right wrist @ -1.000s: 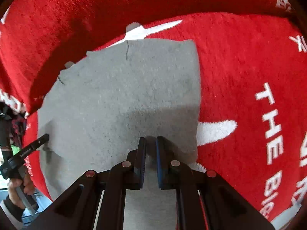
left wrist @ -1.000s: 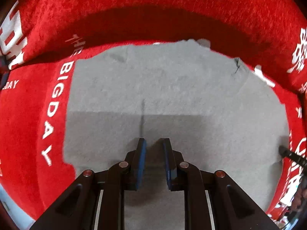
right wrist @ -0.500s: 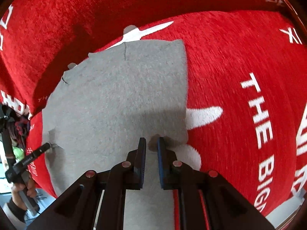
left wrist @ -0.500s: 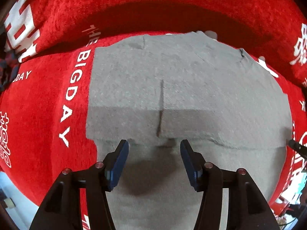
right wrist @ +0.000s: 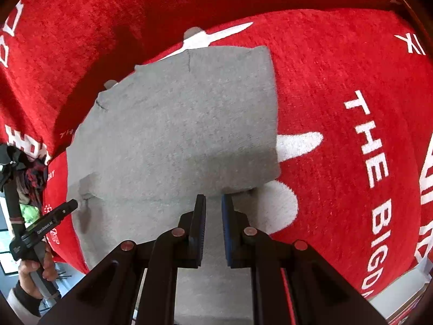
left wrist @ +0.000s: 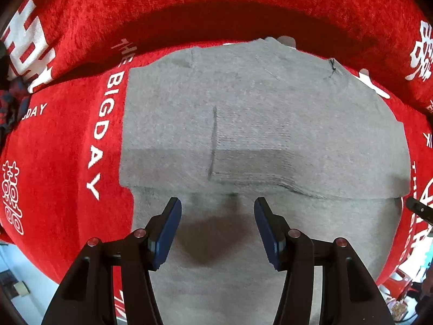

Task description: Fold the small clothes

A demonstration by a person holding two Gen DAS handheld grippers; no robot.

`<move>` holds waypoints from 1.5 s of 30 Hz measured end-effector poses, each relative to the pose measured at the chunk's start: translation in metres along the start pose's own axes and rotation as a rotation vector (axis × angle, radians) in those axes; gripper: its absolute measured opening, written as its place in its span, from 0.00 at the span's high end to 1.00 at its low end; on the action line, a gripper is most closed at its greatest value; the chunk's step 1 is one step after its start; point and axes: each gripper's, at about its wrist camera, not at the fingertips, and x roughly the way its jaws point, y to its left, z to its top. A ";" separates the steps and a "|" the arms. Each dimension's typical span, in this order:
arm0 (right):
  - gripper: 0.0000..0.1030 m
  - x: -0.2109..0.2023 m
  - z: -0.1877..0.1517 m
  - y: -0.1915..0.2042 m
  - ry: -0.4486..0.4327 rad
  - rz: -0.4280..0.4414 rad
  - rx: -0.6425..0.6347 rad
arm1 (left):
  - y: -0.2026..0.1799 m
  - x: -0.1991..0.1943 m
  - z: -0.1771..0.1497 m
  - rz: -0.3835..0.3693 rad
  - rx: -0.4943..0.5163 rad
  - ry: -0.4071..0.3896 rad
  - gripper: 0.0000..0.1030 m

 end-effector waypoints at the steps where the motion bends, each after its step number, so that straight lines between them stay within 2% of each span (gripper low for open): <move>1: 0.87 0.000 -0.001 0.001 0.007 0.002 -0.006 | -0.003 -0.001 -0.001 0.001 0.005 0.003 0.45; 3: 0.86 0.000 -0.001 0.004 0.015 0.005 -0.017 | -0.010 -0.002 -0.003 0.004 0.015 0.009 0.45; 6: 0.70 -0.002 -0.004 0.006 0.022 0.023 -0.023 | -0.019 -0.004 -0.007 -0.008 0.014 0.024 0.43; 7: 0.65 -0.003 -0.004 0.006 0.024 0.030 -0.025 | -0.023 -0.005 -0.009 -0.005 0.012 0.026 0.30; 9: 0.65 -0.005 -0.006 0.007 0.030 0.039 -0.034 | -0.029 -0.008 -0.011 0.014 0.012 0.010 0.12; 12: 0.63 -0.009 -0.008 0.006 0.038 0.044 -0.044 | -0.042 -0.011 -0.016 0.066 0.037 -0.001 0.11; 14: 0.55 -0.010 -0.010 0.004 0.043 0.052 -0.047 | -0.048 -0.008 -0.019 0.081 0.049 0.013 0.11; 16: 0.53 -0.011 -0.012 0.002 0.047 0.061 -0.056 | -0.054 -0.008 -0.023 0.095 0.055 0.012 0.11; 17: 0.50 -0.011 -0.013 0.002 0.050 0.063 -0.060 | -0.057 -0.009 -0.024 0.103 0.057 0.009 0.10; 18: 0.46 -0.011 -0.014 0.001 0.053 0.068 -0.065 | -0.060 -0.009 -0.026 0.108 0.058 0.008 0.00; 20: 0.27 -0.011 -0.017 0.001 0.053 0.081 -0.077 | -0.061 -0.010 -0.030 0.109 0.051 0.008 0.00; 22: 0.21 -0.010 -0.021 0.001 0.048 0.090 -0.086 | -0.061 -0.010 -0.033 0.100 0.034 0.013 0.00; 28: 0.21 0.000 -0.033 0.002 0.087 0.104 -0.098 | -0.054 -0.013 -0.046 0.074 -0.032 0.015 0.00; 33: 0.21 0.001 -0.041 0.007 0.088 0.108 -0.090 | -0.044 -0.015 -0.056 0.098 -0.030 0.003 0.00; 39: 0.21 0.000 -0.054 0.013 0.071 0.104 -0.062 | -0.027 -0.015 -0.078 0.033 -0.032 0.010 0.00; 45: 0.21 0.000 -0.073 0.015 0.061 0.107 -0.002 | 0.005 -0.023 -0.112 0.015 -0.069 -0.005 0.00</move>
